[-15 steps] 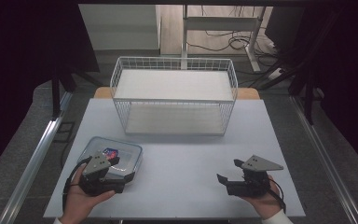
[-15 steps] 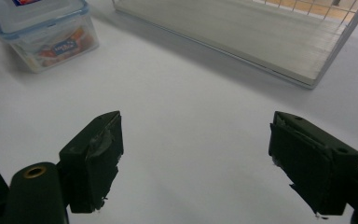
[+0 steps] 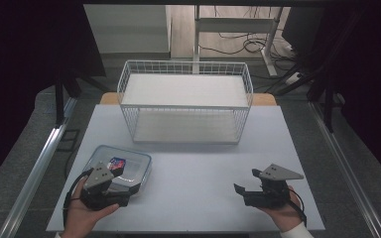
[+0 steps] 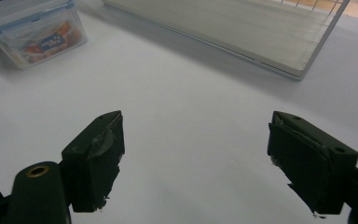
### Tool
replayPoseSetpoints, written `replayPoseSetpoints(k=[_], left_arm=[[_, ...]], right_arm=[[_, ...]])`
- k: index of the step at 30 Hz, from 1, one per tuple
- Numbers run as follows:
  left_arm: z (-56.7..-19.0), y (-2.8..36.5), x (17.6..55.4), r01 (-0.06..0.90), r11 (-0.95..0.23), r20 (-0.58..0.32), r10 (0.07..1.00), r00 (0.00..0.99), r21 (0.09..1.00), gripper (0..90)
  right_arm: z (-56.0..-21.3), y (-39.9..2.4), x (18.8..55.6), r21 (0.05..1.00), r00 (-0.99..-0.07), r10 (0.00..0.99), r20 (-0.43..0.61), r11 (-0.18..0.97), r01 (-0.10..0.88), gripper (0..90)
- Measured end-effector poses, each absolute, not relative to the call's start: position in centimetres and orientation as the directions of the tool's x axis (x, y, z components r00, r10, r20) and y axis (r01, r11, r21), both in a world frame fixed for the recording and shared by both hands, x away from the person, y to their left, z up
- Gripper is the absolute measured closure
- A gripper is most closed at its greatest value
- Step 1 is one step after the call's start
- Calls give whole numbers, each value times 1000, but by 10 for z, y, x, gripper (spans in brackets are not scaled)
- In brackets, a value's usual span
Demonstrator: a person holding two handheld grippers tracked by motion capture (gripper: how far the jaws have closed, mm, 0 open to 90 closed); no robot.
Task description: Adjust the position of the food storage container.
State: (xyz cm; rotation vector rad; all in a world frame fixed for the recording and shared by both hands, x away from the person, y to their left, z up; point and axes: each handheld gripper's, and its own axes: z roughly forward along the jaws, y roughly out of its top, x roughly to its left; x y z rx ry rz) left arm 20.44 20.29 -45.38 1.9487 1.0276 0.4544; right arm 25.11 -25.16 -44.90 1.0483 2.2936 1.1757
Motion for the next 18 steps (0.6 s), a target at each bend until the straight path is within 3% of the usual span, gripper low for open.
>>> replayPoseSetpoints(k=[18], left_arm=[[-454,204,203,492,-287,-73,803,592,822,240]], right_arm=[[-453,-250,258,799,-664,747,13,392,457,196]])
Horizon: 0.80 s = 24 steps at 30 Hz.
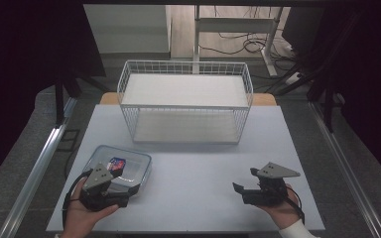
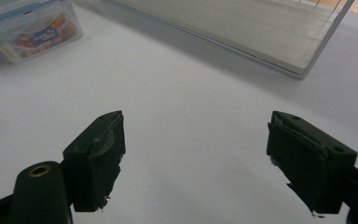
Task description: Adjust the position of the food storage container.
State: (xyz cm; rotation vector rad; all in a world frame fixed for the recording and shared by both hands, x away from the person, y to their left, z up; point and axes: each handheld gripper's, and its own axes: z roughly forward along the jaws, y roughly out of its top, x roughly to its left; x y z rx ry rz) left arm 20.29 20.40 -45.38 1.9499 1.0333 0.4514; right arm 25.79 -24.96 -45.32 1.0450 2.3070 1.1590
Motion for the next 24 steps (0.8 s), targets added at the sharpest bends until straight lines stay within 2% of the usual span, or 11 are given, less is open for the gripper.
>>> replayPoseSetpoints(k=[7,15,19,24], left_arm=[[-451,210,204,488,-289,-66,806,589,824,242],[-436,255,215,541,-213,-119,850,514,814,254],[-436,272,222,569,-189,-140,864,483,800,288],[-443,302,241,627,-159,-151,899,411,762,397]], right_arm=[[-454,-250,259,793,-661,750,11,396,463,196],[-456,-251,260,789,-653,757,10,396,470,196],[-457,-250,261,786,-653,758,9,398,473,196],[-458,-247,261,782,-652,758,9,401,477,196]])
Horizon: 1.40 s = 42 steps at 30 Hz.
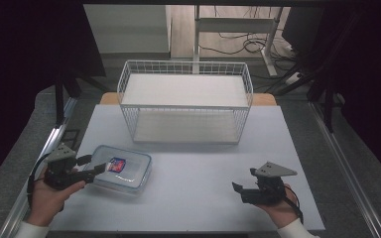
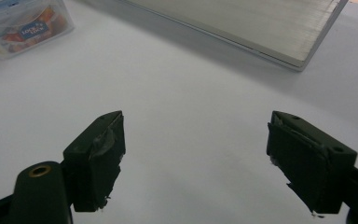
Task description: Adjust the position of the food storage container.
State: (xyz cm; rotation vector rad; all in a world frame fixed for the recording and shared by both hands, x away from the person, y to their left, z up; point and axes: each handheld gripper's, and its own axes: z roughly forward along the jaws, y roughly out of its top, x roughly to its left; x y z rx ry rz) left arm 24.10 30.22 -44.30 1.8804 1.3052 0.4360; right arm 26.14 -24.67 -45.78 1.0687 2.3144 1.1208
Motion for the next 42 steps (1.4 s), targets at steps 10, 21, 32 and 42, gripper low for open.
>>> replayPoseSetpoints(k=[10,21,32,42], left_arm=[[-459,339,276,743,-147,-153,935,320,653,712],[-490,361,301,843,-172,-134,952,275,509,900],[-500,358,296,856,-189,-183,933,309,481,900],[-500,349,295,854,-193,-183,932,314,482,900]], right_arm=[[-458,-246,261,780,-654,757,4,407,475,196],[-459,-247,262,777,-652,758,-1,411,477,196],[-460,-245,263,774,-650,760,-3,413,480,196],[-459,-245,263,775,-647,763,-5,412,480,196]])
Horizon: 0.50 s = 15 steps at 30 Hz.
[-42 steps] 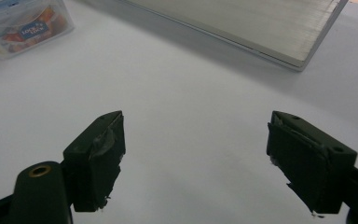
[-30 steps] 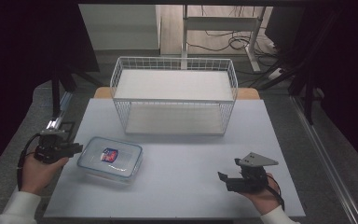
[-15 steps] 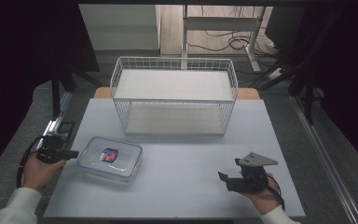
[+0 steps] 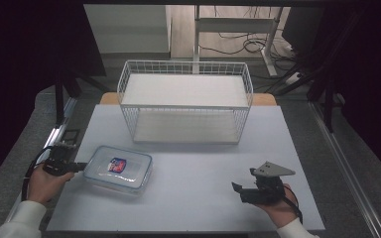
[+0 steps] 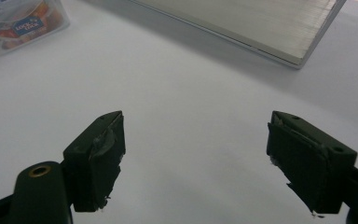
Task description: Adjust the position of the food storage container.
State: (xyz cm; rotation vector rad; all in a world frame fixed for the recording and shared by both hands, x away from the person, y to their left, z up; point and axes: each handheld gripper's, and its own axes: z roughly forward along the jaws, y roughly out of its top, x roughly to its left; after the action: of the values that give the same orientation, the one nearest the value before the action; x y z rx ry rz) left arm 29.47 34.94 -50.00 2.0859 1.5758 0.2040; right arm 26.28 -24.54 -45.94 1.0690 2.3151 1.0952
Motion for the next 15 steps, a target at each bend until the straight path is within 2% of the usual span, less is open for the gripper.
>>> replayPoseSetpoints(k=[15], left_arm=[[-499,299,294,822,-284,-206,880,427,494,900]], right_arm=[[-459,-245,263,774,-647,763,-9,415,478,196]])
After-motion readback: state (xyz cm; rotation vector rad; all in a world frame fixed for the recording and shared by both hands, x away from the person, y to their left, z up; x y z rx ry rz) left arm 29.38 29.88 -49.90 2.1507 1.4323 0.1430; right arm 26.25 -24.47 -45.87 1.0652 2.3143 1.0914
